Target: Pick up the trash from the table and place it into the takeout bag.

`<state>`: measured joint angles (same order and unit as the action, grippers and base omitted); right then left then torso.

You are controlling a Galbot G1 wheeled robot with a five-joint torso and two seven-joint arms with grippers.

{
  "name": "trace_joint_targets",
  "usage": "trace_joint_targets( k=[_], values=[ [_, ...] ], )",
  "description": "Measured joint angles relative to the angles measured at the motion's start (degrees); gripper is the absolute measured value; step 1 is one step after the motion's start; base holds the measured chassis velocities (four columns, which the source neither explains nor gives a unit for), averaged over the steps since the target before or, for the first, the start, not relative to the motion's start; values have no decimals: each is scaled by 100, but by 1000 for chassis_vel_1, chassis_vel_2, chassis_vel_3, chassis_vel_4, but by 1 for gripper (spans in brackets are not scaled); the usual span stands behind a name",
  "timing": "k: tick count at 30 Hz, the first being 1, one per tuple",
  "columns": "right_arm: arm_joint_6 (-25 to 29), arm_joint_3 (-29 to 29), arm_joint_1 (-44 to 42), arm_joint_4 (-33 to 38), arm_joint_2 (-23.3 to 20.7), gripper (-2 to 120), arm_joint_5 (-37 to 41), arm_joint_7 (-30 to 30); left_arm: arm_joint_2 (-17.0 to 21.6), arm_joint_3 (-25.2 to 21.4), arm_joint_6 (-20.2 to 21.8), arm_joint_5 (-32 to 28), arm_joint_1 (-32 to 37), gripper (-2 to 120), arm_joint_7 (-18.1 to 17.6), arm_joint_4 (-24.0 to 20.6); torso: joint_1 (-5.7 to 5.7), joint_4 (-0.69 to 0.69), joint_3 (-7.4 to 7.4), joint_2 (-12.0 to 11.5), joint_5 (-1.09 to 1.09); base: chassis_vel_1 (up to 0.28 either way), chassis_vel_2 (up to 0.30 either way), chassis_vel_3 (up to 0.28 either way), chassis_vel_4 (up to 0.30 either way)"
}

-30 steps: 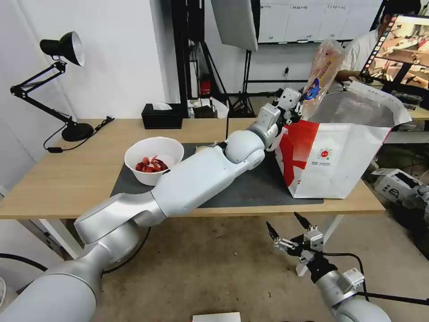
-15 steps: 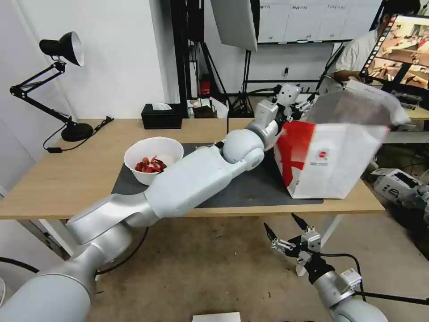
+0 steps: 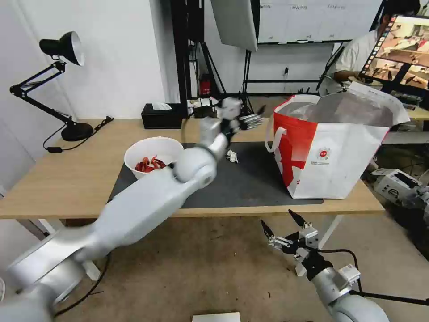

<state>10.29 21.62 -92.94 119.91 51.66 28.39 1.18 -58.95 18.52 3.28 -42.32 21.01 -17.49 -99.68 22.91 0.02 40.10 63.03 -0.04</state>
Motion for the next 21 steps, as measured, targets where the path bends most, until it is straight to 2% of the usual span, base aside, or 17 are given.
trace_joint_targets(
  k=[2, 4, 7, 8, 11, 16, 18, 21],
  values=[
    [1, -74, 80, 54, -22, 100, 0, 66, 503, -512, -22, 212, 716, 100, 150, -330, 0, 1, 0, 0, 0, 0, 0, 0, 0],
    [2, -92, 100, 69, -27, 100, 0, 86, 620, -658, -36, 261, 924, 100, 197, -427, 0, 2, 0, 0, 1, 0, 0, 0, 0],
    [9, -173, 197, 98, -69, 100, -3, 175, 927, -1327, -116, 512, 1778, 100, 363, -787, 0, -2, 0, 0, 1, 0, 0, 0, 0],
    [9, -173, 197, 98, -69, 100, -3, 175, 927, -1327, -116, 512, 1778, 100, 363, -787, 0, -2, 0, 0, 1, 0, 0, 0, 0],
    [34, -265, 293, 99, -108, 100, -4, 303, 1091, -1928, -236, 754, 2580, 100, 432, -1075, 0, 1, 0, 0, 2, 0, 0, 0, 0],
    [113, -284, 287, 98, -60, 100, -19, 477, 1281, -2275, -417, 1068, 3139, 100, 487, -1231, 0, -2, 0, 0, 1, 0, 0, 0, 0],
    [126, -301, 298, 92, -4, 100, -11, 646, 1366, -2476, -454, 1158, 3442, 100, 488, -1351, 0, -2, -1, 0, 8, 0, 0, 0, 0],
    [157, -218, 215, 102, 82, 100, 9, 793, 1375, -2634, -468, 1352, 3814, 100, 480, -1415, 0, 1, 0, 0, 2, 0, 0, 0, 0]
  ],
)
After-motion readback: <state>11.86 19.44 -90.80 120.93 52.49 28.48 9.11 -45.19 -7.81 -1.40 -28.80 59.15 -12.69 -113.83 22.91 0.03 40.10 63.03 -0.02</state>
